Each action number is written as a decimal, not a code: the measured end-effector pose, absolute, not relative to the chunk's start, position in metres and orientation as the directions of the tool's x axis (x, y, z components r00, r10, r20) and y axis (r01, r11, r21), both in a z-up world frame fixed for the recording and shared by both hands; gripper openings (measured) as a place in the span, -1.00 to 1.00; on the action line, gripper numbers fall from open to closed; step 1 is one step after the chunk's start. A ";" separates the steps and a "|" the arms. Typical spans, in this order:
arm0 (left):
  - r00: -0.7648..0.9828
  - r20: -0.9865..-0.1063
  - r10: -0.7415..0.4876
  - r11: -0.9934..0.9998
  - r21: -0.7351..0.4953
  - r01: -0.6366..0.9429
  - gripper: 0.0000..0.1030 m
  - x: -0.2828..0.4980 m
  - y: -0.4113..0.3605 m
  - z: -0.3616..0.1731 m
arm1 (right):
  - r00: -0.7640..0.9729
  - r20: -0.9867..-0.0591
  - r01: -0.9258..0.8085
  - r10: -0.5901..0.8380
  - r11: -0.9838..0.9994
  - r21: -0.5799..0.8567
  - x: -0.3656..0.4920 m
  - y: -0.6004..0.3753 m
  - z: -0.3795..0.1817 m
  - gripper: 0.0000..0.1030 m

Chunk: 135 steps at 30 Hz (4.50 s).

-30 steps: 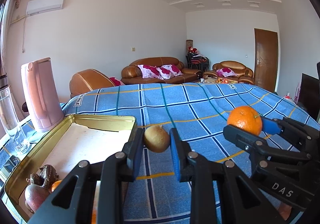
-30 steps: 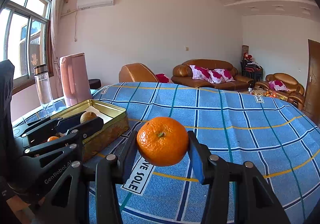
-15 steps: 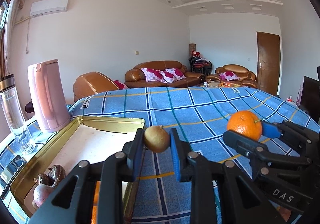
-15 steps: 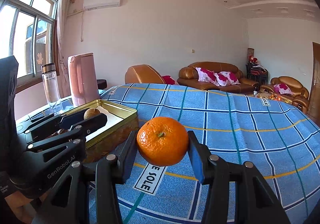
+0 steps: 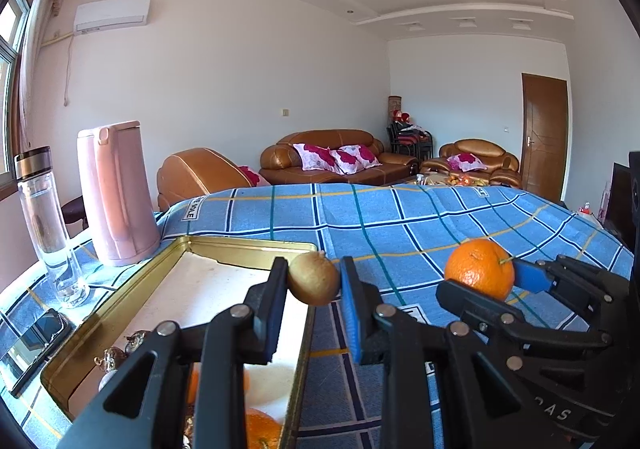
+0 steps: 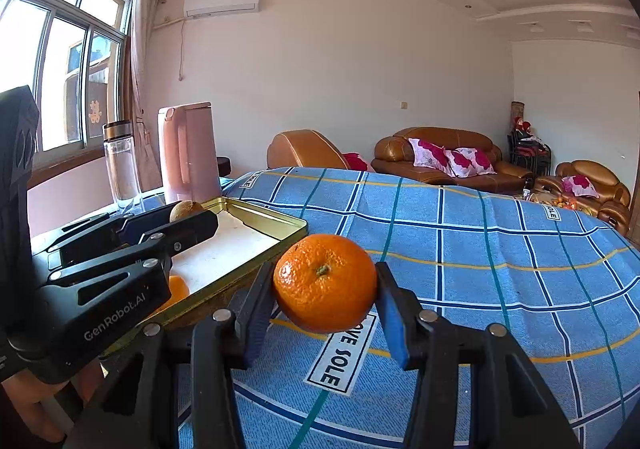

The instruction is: Organize fruits

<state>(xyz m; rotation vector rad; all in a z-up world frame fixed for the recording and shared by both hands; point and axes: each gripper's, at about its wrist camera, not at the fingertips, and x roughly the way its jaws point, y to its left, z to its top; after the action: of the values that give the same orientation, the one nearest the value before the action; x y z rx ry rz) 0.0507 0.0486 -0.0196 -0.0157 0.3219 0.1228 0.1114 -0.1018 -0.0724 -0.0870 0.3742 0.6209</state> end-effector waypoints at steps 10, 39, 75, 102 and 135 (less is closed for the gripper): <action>0.934 -0.322 0.156 0.986 0.003 -0.164 -0.47 0.041 0.067 -0.020 | 0.722 -0.374 -0.618 0.582 0.785 0.029 0.109 -0.083 -0.072 -0.02; 0.881 -0.355 0.314 0.942 -0.002 -0.336 -0.47 0.011 0.153 -0.026 | 0.613 -0.378 -0.755 0.694 0.655 -0.022 0.084 -0.005 -0.054 -0.02; 0.800 -0.468 0.376 0.907 0.011 -0.420 -0.47 -0.004 0.210 -0.055 | 0.453 -0.503 -0.858 0.736 0.512 -0.023 0.058 0.070 -0.081 -0.02; 0.823 -0.404 0.400 0.902 0.012 -0.433 0.80 -0.022 0.198 -0.039 | 0.494 -0.495 -0.817 0.715 0.576 0.016 0.063 0.043 -0.076 0.39; 0.876 -0.340 0.342 0.937 0.055 -0.344 0.99 -0.029 0.141 -0.010 | 0.692 -0.322 -0.685 0.646 0.728 -0.013 0.053 -0.042 -0.034 0.69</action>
<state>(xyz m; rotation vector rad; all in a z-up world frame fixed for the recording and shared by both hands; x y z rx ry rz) -0.0286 0.1408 -0.0100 -0.0076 0.3535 0.3578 0.0535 -0.0420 -0.0340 -0.1360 0.3069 0.7463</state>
